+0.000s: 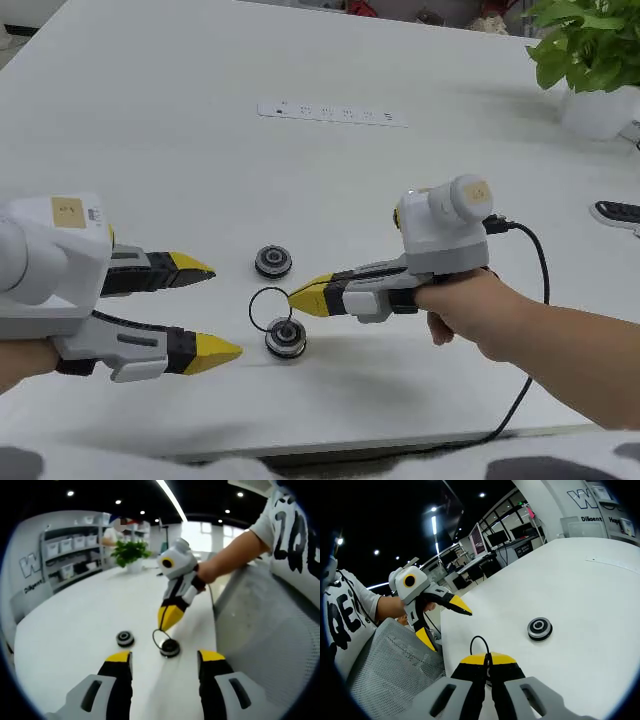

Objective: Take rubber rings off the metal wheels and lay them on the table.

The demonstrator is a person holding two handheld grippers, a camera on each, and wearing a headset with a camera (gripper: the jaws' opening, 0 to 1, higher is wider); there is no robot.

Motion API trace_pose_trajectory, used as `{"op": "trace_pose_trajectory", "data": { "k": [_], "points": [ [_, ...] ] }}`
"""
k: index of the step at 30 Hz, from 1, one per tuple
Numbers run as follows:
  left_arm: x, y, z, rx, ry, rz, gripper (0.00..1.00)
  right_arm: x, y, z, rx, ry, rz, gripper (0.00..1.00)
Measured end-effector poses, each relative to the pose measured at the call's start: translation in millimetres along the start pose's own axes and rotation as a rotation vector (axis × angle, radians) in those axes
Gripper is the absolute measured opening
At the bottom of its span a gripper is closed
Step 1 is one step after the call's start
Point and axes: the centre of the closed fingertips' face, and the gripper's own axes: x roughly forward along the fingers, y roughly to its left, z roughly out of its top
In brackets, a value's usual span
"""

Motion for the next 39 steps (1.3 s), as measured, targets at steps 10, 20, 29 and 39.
{"op": "trace_pose_trajectory", "data": {
  "k": [10, 20, 29, 39],
  "points": [
    [-12.9, 8.5, -8.7, -0.016, 0.009, 0.04, 0.55, 18.1, 5.5, 5.6, -0.022, 0.005, 0.021, 0.0],
    [-17.3, 8.6, -14.2, -0.019, 0.017, 0.052, 0.55, 36.2, 5.9, -1.0, -0.047, 0.047, 0.025, 0.0],
    [-16.3, 4.0, -16.4, -0.016, 0.024, 0.05, 0.56, 49.1, 4.7, -15.8, -0.113, 0.096, 0.012, 0.0],
    [-17.3, 2.8, -17.2, -0.022, 0.024, 0.048, 0.55, 52.9, -1.7, -21.4, -0.175, 0.119, -0.025, 0.07]
  ]
}}
